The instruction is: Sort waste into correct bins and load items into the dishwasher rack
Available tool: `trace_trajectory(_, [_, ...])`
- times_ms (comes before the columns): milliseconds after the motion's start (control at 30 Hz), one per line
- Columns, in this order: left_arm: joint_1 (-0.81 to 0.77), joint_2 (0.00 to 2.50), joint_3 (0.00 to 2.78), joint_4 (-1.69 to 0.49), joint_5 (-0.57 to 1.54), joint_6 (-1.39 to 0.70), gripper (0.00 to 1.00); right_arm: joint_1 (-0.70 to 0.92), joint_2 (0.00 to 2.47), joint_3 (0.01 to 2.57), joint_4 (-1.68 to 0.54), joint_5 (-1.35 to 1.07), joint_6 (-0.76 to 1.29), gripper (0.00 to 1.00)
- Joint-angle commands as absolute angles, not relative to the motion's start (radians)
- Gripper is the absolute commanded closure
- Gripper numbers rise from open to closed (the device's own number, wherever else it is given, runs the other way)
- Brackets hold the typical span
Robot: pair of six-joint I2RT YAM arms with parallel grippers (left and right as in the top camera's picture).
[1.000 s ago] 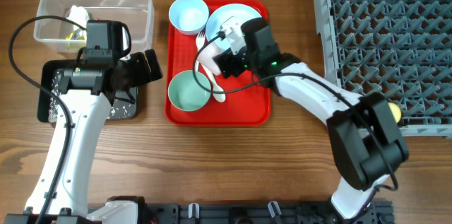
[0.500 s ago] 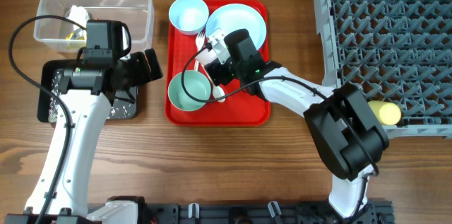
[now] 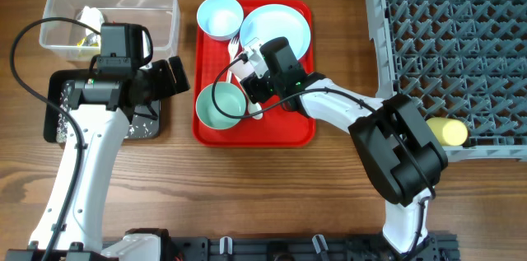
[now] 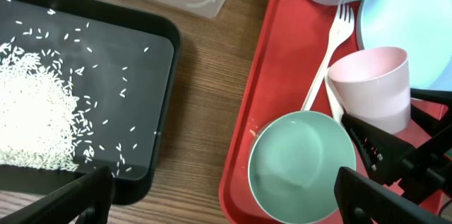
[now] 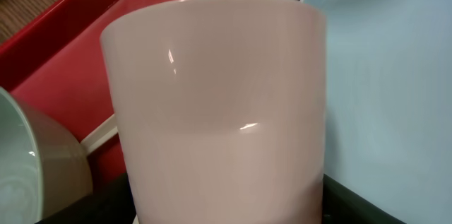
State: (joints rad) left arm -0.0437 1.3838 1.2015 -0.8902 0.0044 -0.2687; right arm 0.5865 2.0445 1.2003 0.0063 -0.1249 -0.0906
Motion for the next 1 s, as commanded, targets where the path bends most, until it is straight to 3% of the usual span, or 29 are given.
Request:
trace_trajectory(0, [-0.039, 1.392, 1.210, -0.883, -0.002, -0.270, 0.00, 0.584, 2.059, 1.218, -0.017, -0.111, -0.075, 0.24])
trace_trajectory(133, [-0.039, 1.392, 1.210, -0.883, -0.002, -0.270, 0.00, 0.584, 2.057, 1.219, -0.038, -0.111, -0.066, 0.29])
trace_trajectory(300, [-0.039, 1.392, 1.210, -0.883, -0.002, -0.270, 0.00, 0.584, 2.035, 1.219, -0.038, -0.111, -0.049, 0.49])
trace_trajectory(533, [-0.039, 1.392, 1.210, -0.883, -0.002, -0.270, 0.00, 0.584, 1.985, 1.219, -0.042, -0.110, -0.049, 0.59])
trace_trajectory(967, [-0.039, 1.392, 1.210, -0.880, -0.002, -0.270, 0.00, 0.550, 1.724, 1.219, -0.269, -0.103, 0.020, 0.62])
